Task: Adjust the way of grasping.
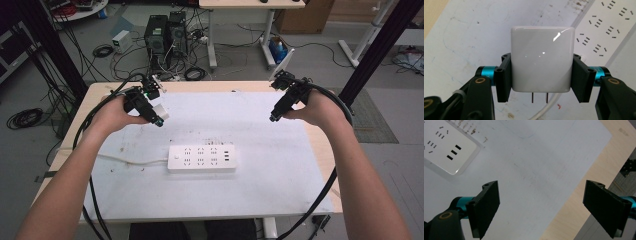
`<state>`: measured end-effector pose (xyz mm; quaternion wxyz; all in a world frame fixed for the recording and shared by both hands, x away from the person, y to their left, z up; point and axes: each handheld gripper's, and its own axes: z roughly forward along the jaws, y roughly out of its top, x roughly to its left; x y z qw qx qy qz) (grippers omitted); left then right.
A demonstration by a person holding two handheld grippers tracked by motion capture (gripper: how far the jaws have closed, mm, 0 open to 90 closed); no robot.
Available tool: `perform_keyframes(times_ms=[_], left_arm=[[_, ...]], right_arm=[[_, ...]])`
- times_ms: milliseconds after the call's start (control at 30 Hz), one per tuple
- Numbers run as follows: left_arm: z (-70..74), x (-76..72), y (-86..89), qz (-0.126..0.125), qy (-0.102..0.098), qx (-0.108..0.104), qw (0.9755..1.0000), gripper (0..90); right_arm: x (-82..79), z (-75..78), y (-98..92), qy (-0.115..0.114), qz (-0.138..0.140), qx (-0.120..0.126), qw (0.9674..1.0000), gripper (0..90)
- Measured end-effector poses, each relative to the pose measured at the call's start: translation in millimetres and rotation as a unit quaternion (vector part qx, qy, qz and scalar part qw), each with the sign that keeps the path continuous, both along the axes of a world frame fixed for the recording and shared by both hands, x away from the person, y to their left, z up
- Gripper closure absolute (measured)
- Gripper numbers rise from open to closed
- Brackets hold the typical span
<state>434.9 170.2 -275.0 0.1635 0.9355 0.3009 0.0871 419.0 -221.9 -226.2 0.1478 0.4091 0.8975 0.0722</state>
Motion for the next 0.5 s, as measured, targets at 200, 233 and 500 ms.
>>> perform_keyframes(times_ms=[200,233,500], left_arm=[[8.0,-17.3,-12.8,-0.044,-0.036,-0.031,0.9979,42.5],[9.8,-19.9,-15.4,-0.055,-0.042,-0.04,0.9968,42.5],[14.6,-43.3,-44.2,-0.133,-0.097,-0.123,0.9787,42.6]], right_arm=[[-4.1,6.1,3.4,0.024,-0.024,0.07,0.9969,16.2],[-5.0,7.3,4.5,0.032,-0.026,0.086,0.9954,16.2],[-4.8,12.2,18.4,0.085,-0.045,0.213,0.9723,17.8]])
